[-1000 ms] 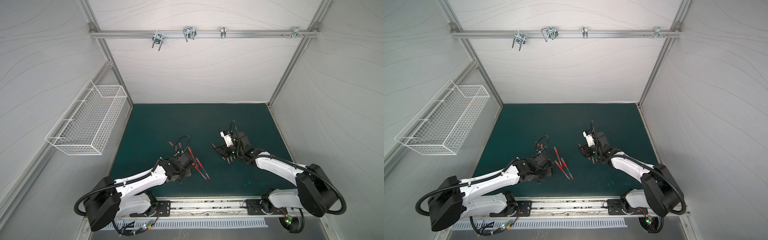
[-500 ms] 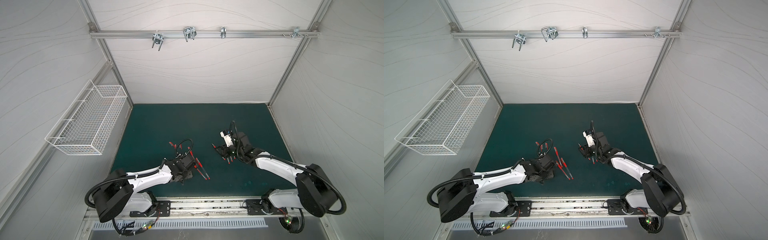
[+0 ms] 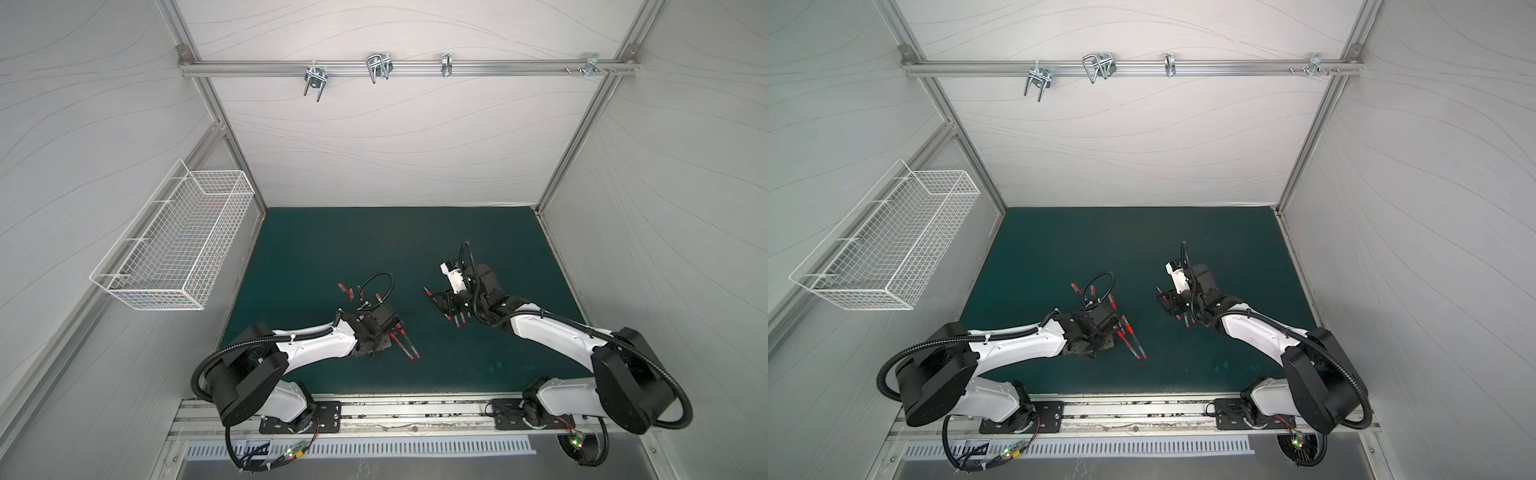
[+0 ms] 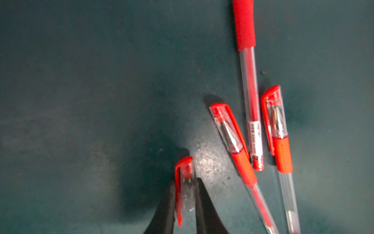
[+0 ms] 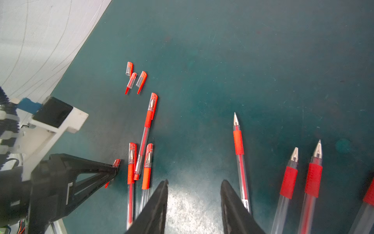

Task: Remove pen caps from pens
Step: Pick up the pen cap from the bottom-center of the table, then place the pen cap at the middle-left of the table.

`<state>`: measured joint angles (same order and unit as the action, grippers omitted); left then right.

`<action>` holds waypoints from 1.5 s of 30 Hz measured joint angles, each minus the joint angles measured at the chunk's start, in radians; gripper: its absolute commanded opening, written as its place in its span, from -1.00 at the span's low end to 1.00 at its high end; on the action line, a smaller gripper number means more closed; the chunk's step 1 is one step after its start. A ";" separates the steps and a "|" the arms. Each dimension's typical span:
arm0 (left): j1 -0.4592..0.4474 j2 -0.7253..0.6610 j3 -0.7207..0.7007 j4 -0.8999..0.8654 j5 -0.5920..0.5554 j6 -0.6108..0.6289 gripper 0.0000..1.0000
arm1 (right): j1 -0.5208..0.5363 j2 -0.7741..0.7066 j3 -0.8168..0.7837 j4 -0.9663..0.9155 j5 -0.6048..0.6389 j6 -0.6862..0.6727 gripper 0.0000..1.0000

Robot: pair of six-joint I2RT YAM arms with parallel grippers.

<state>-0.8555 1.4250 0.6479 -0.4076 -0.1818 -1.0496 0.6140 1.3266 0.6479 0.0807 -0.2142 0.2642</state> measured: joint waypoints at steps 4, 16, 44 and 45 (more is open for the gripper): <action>0.000 0.029 0.023 -0.022 -0.005 0.002 -0.66 | 0.000 0.000 0.000 0.000 0.000 0.000 -0.12; 0.093 0.049 0.037 0.028 0.032 0.052 -0.78 | 0.000 0.000 0.000 0.000 0.000 0.000 -0.11; 0.544 0.184 0.248 -0.117 0.040 0.384 -0.70 | 0.138 0.016 0.060 -0.035 0.093 -0.047 -0.11; 0.548 0.196 0.248 -0.117 0.042 0.388 -0.65 | 0.137 0.018 0.060 -0.037 0.097 -0.048 -0.11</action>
<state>-0.3077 1.6211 0.8955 -0.5247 -0.1402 -0.6617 0.7513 1.3441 0.7082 0.0433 -0.1177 0.2161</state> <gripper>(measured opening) 0.150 0.445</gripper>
